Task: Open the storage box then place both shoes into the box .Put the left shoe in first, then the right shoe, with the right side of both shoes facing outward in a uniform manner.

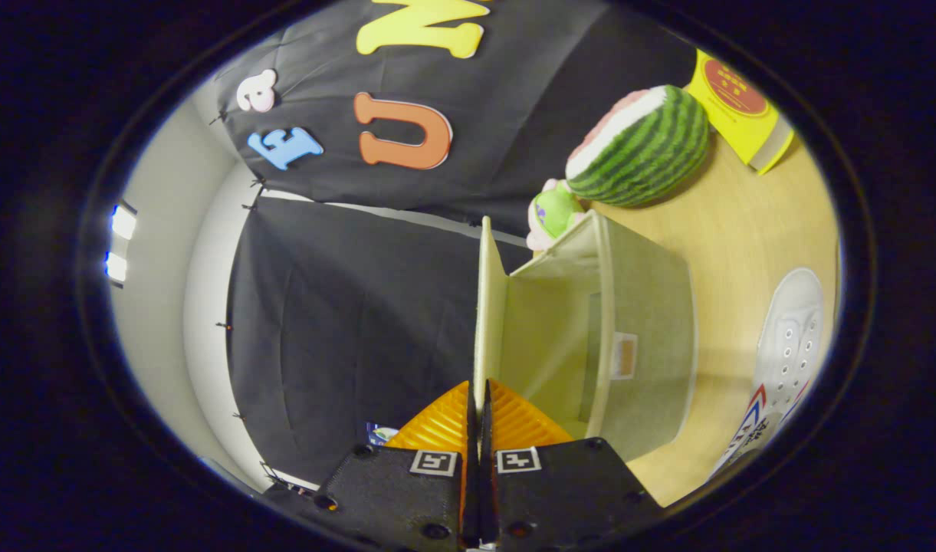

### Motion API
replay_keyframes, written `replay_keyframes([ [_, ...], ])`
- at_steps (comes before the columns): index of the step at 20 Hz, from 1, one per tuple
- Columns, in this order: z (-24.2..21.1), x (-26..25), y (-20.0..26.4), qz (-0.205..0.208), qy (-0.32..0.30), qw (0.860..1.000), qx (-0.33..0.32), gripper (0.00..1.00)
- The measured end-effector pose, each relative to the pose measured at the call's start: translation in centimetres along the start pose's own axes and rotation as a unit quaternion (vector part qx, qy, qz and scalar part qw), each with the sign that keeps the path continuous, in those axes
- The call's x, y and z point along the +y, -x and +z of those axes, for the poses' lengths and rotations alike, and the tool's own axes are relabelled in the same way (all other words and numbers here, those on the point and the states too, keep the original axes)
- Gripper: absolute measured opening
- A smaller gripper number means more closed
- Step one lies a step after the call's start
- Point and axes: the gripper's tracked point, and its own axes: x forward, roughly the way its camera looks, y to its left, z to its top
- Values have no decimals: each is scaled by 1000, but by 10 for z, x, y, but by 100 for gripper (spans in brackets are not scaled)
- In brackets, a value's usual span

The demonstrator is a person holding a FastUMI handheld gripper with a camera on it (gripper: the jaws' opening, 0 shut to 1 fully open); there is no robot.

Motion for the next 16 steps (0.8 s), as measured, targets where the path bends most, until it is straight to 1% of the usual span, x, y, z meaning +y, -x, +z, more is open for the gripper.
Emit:
replay_keyframes([
  [3, -5, 26, -7, 7, -7, 1000, -8, 5],
  [6, 1, 43, -26, 4, -15, 999, -37, 5],
  [11, -4, 81, -65, 33, -21, 998, -58, 5],
  [16, -12, 95, -111, 57, -9, 996, -64, 5],
])
